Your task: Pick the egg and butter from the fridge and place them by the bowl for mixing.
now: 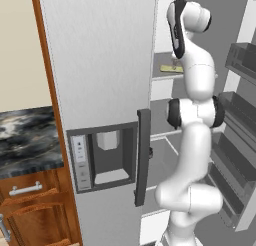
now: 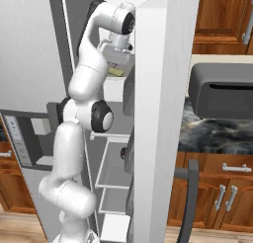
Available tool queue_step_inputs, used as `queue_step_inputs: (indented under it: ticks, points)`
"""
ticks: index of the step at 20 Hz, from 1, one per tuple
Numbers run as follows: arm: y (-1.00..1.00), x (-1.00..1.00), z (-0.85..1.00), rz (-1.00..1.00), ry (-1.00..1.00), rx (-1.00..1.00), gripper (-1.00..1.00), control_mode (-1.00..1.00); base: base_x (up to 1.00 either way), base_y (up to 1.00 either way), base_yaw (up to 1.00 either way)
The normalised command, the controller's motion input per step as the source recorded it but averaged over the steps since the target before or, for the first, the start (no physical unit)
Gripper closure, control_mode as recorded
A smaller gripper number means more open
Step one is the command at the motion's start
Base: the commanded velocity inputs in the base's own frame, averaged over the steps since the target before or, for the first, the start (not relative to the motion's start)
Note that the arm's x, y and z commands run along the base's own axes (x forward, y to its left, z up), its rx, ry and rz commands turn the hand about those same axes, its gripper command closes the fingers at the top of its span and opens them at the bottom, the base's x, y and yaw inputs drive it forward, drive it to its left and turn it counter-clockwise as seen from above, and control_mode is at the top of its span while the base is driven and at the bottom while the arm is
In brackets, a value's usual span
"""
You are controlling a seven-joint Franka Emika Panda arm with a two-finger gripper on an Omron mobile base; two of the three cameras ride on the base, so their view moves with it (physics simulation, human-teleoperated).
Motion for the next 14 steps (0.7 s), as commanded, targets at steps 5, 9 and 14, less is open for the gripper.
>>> queue_step_inputs:
  ticks: [5,9,14]
  points:
    - [0.15,-0.89,0.0,0.0,0.36,0.15,1.0,-1.0,0.0,0.0,0.0]
    - [0.18,-0.9,0.0,0.0,0.4,0.12,1.0,-1.0,0.0,0.0,0.0]
    - [0.27,-0.7,0.11,0.05,0.16,0.04,1.0,-1.0,0.0,0.0,0.0]
